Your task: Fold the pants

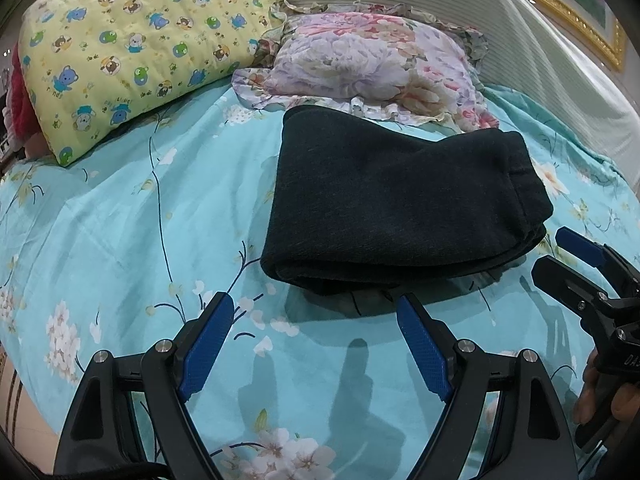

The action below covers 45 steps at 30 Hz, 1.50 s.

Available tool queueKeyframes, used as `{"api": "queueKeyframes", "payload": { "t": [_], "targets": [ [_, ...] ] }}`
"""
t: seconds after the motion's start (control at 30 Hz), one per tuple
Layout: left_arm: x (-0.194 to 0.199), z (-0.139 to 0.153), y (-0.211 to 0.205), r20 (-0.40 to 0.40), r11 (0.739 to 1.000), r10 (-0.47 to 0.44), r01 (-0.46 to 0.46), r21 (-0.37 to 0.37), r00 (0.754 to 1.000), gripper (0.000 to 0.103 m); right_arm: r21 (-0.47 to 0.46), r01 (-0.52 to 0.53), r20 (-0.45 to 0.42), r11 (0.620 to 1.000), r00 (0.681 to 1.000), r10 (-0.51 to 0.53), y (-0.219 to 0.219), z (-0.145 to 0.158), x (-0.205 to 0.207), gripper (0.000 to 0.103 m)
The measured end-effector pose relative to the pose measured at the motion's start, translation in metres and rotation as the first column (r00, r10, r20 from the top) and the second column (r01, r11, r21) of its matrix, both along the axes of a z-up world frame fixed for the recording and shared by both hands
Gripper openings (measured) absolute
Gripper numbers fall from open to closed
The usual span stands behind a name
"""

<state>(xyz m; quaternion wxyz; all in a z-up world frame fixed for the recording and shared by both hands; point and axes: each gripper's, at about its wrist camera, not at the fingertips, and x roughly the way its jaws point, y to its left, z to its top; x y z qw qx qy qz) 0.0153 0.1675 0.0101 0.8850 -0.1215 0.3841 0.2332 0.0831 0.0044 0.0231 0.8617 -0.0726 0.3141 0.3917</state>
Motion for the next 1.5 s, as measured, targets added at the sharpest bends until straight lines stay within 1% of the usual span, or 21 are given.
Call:
{"api": "queueKeyframes", "payload": {
  "t": [0.47,0.77,1.03,1.3,1.5],
  "targets": [
    [0.004,0.007,0.0,0.019,1.0,-0.015,0.015,-0.002,1.0,0.084,0.005,-0.002,-0.003,1.0,1.0,0.002,0.0,-0.001,0.003,0.101],
    [0.006,0.013,-0.005,0.026,0.999,-0.021,0.02,0.034,0.999,0.084,0.013,0.011,-0.002,1.0,1.0,-0.011,-0.003,0.001,0.007,0.101],
    [0.01,0.012,-0.005,0.021,0.999,-0.03,0.029,0.04,0.999,0.084,0.015,0.017,-0.001,1.0,1.0,-0.017,-0.004,0.002,0.008,0.101],
    [0.013,0.011,-0.002,0.016,0.999,-0.036,0.036,0.027,0.999,0.084,0.011,0.02,-0.006,1.0,1.0,-0.02,-0.004,0.002,0.01,0.101],
    [0.014,0.011,-0.002,0.017,0.999,-0.034,0.034,0.036,0.999,0.084,0.016,0.026,-0.005,1.0,1.0,-0.026,-0.004,0.003,0.011,0.101]
  ]
}}
